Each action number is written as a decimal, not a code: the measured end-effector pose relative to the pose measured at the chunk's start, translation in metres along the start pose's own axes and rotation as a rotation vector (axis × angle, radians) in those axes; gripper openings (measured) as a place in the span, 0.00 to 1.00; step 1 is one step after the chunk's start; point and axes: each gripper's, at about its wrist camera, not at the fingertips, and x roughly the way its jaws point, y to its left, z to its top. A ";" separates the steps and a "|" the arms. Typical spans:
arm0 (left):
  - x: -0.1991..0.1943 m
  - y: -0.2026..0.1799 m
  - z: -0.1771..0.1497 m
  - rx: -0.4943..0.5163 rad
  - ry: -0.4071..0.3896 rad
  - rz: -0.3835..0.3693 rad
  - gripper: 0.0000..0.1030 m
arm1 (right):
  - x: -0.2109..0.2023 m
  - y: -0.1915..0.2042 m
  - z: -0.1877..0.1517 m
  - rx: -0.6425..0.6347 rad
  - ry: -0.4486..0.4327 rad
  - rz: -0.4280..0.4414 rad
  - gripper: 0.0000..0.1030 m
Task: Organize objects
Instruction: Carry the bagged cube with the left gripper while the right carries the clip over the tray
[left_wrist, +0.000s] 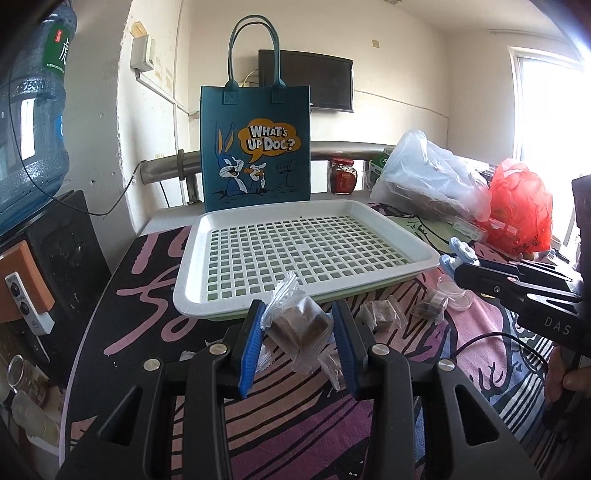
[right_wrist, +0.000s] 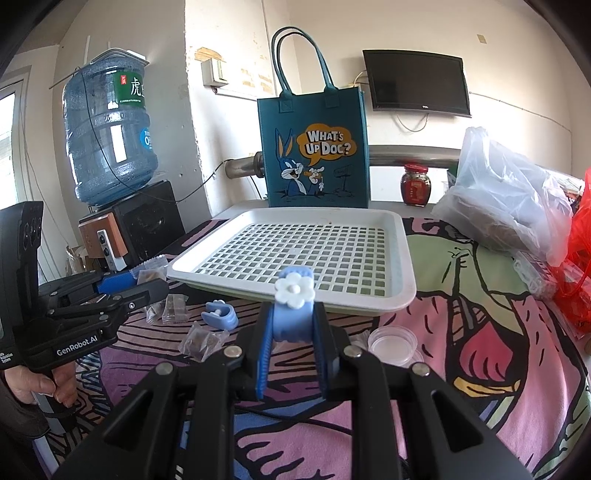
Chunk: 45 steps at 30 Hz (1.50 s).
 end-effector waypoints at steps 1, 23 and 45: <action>0.000 0.000 0.000 0.001 0.000 -0.001 0.35 | 0.000 0.000 0.000 0.000 0.000 0.000 0.19; 0.001 0.001 -0.001 0.006 0.007 -0.011 0.35 | 0.001 0.000 0.000 0.001 0.000 -0.001 0.19; 0.009 0.002 -0.003 0.006 0.050 -0.038 0.35 | 0.003 0.004 -0.001 0.019 0.012 0.004 0.19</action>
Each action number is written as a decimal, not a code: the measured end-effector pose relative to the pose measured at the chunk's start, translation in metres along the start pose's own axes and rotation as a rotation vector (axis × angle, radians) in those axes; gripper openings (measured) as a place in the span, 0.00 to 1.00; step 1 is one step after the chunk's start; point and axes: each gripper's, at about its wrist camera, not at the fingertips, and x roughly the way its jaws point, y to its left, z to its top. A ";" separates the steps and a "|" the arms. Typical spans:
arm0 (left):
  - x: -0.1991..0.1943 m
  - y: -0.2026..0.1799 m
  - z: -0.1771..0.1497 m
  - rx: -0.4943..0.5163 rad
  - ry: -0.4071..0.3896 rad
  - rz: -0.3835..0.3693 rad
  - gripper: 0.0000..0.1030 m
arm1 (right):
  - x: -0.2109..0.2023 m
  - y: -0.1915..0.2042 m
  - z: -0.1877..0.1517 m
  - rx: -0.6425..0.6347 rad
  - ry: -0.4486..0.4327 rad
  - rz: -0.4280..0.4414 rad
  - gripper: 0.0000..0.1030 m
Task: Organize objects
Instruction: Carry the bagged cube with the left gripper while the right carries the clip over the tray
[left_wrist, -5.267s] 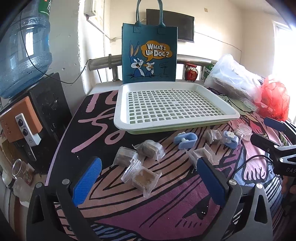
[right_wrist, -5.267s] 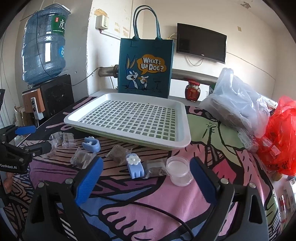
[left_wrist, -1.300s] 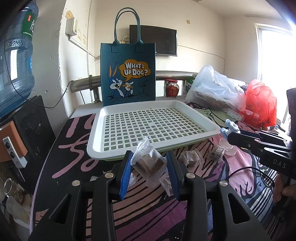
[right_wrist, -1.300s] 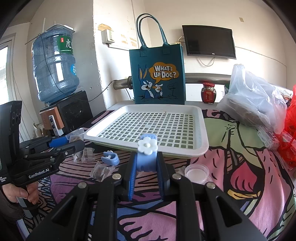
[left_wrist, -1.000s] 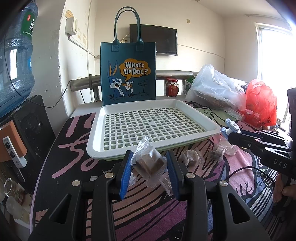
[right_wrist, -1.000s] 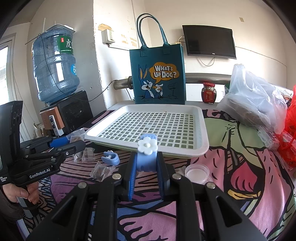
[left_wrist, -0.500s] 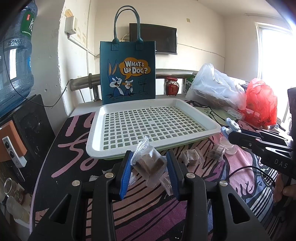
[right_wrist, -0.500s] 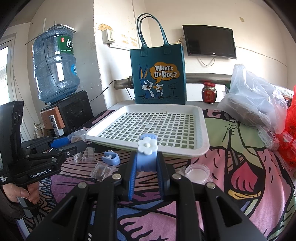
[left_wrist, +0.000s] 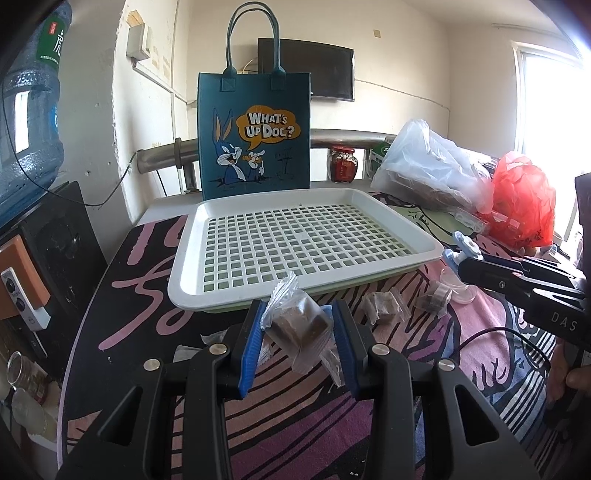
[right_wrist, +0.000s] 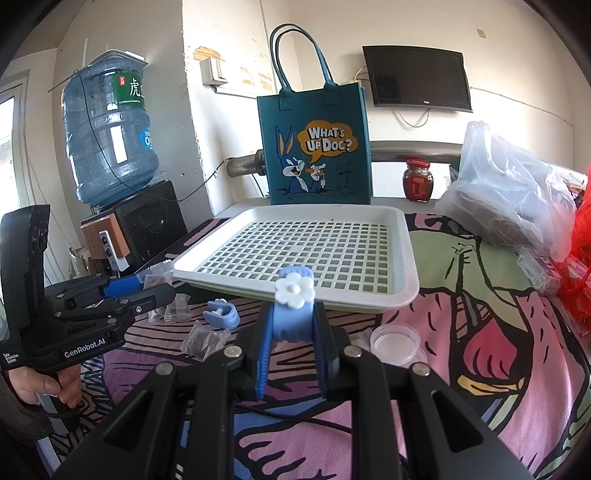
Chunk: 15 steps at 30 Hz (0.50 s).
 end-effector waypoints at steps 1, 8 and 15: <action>0.001 0.001 0.000 -0.004 0.006 -0.008 0.35 | 0.001 0.000 0.000 0.006 0.004 0.001 0.19; -0.007 0.020 0.026 -0.023 0.043 -0.062 0.35 | -0.007 -0.013 0.020 0.054 0.033 0.045 0.19; 0.044 0.047 0.072 -0.103 0.113 -0.073 0.35 | 0.009 -0.024 0.073 0.020 0.072 0.062 0.19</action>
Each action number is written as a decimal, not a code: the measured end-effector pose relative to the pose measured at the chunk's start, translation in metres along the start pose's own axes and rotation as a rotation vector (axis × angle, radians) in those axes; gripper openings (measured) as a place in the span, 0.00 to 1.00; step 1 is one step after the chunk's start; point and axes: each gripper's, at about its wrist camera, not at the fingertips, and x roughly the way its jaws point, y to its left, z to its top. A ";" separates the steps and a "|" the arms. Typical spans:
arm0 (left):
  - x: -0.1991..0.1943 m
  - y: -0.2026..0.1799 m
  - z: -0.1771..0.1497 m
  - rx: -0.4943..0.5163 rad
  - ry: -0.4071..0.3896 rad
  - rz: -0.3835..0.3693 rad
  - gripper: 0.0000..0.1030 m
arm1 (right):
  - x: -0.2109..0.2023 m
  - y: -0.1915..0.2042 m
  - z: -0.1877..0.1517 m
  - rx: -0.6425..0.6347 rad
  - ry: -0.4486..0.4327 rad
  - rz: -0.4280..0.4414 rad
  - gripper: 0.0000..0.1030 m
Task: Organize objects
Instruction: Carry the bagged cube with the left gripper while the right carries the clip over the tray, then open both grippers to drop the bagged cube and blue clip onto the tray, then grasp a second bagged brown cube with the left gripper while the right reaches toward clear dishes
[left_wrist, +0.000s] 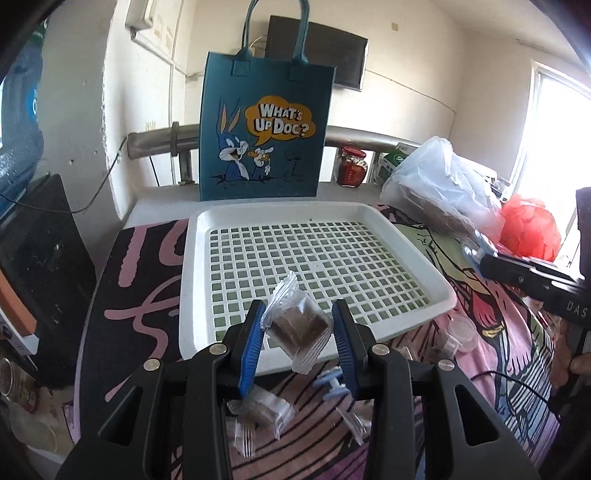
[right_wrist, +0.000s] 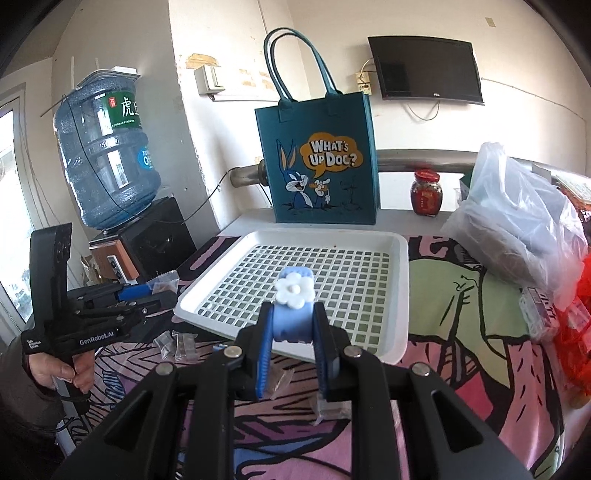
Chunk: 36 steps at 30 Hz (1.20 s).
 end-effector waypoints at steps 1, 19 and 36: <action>0.012 0.003 0.001 -0.016 0.018 0.009 0.35 | 0.013 -0.005 0.003 0.013 0.029 0.002 0.19; 0.044 0.013 0.000 -0.113 0.078 0.016 0.63 | 0.102 -0.038 -0.013 0.125 0.236 -0.105 0.45; -0.021 0.049 -0.062 -0.119 0.061 0.151 0.99 | -0.037 -0.071 -0.043 0.173 -0.021 -0.214 0.67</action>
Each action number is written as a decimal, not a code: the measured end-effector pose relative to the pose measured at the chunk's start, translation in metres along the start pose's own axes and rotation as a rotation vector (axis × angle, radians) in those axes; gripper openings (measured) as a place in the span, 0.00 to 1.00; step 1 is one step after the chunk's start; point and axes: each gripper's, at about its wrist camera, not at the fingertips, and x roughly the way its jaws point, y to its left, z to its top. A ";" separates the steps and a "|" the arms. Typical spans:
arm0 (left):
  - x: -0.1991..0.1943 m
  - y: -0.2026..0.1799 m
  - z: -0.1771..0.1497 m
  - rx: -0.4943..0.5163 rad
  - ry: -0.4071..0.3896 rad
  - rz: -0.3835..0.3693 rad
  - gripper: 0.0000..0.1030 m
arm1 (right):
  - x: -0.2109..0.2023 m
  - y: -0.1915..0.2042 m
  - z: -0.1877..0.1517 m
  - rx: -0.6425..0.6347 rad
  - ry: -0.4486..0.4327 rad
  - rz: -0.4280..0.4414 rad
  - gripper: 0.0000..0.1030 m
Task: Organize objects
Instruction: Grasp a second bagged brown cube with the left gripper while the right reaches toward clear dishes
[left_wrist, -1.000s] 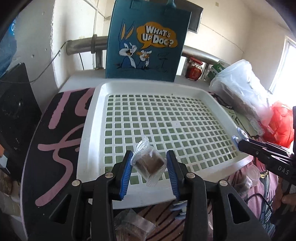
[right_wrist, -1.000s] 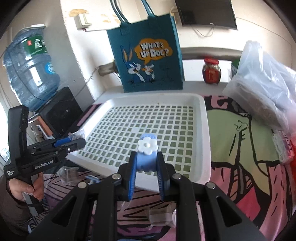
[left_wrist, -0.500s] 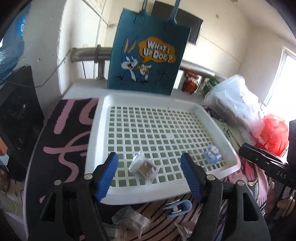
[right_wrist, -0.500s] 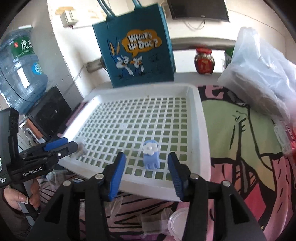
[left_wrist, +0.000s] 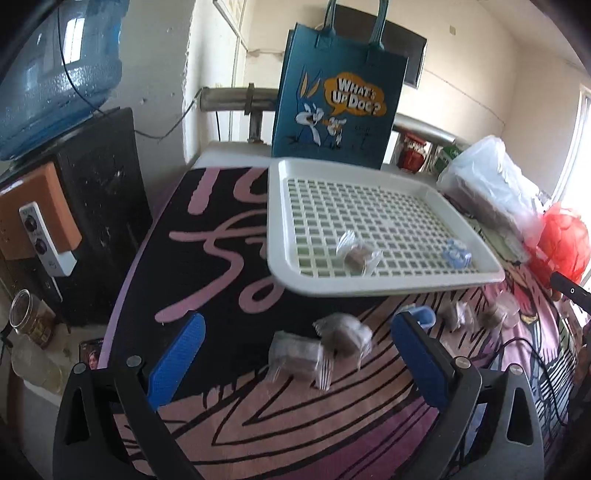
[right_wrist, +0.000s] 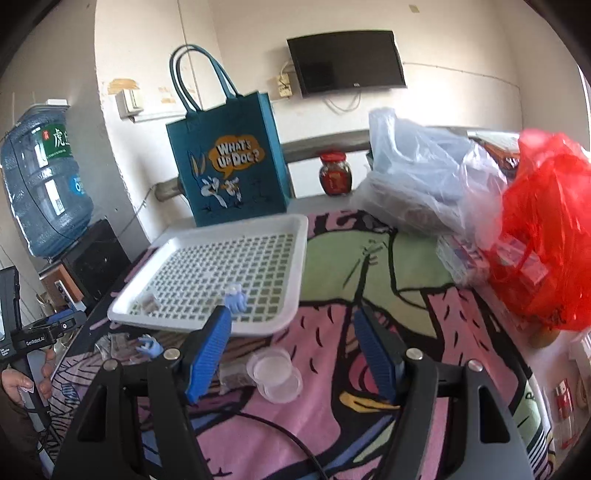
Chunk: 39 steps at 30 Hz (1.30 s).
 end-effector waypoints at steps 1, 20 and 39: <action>0.003 0.000 -0.004 0.010 0.015 0.011 0.99 | 0.006 -0.002 -0.006 0.001 0.027 0.007 0.66; 0.025 -0.012 -0.018 0.084 0.128 0.013 0.29 | 0.072 0.037 -0.035 -0.231 0.219 -0.032 0.26; -0.014 -0.035 -0.029 0.097 0.044 -0.075 0.28 | 0.035 0.016 -0.042 -0.102 0.214 0.010 0.34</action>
